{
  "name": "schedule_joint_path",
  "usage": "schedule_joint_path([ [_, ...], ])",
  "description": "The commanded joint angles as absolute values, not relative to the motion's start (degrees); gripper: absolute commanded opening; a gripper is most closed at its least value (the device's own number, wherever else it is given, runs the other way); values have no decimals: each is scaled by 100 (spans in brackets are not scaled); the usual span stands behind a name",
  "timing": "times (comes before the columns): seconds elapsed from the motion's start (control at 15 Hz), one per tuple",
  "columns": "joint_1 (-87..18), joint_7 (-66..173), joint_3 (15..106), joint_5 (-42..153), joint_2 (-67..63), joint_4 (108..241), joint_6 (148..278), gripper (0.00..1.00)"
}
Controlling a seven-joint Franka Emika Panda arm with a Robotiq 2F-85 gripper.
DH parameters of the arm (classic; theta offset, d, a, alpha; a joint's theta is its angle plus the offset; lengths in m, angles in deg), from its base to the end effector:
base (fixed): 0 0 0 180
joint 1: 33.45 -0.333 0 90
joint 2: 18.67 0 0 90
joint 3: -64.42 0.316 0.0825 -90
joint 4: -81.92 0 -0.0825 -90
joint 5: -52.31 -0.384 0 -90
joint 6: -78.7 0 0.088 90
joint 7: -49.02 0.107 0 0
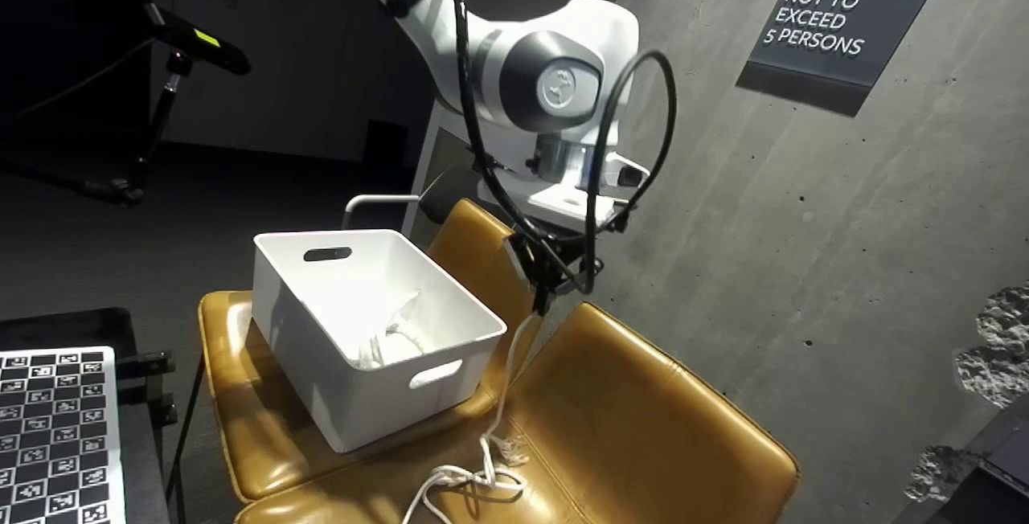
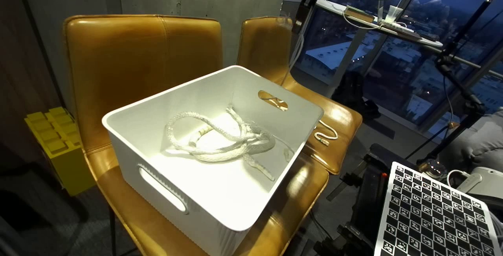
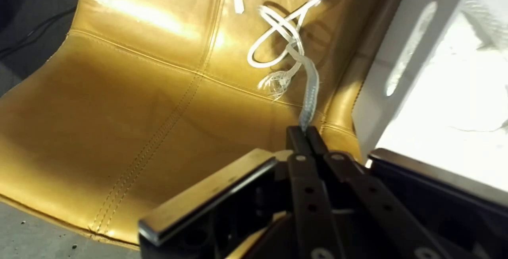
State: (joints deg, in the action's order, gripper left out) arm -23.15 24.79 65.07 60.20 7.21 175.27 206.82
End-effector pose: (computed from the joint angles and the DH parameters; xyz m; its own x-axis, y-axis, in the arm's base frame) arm 0.6805 -0.1209 0.3739 0.9399 0.3295 0.0895 0.3120 -0.9354 0.1663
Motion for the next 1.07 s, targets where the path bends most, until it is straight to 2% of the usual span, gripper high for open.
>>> schedule_joint_path([
  [0.0,-2422,2416,6602,5616,-565,18490,20301,1],
  [0.53,-3103,2838,6594,5144,-2653,18815,18685,1],
  [0.8,-3527,3428,6746,5178,-3333,18319,17803,1],
  [1.0,-3738,3853,6895,5183,-3200,17563,17357,1],
])
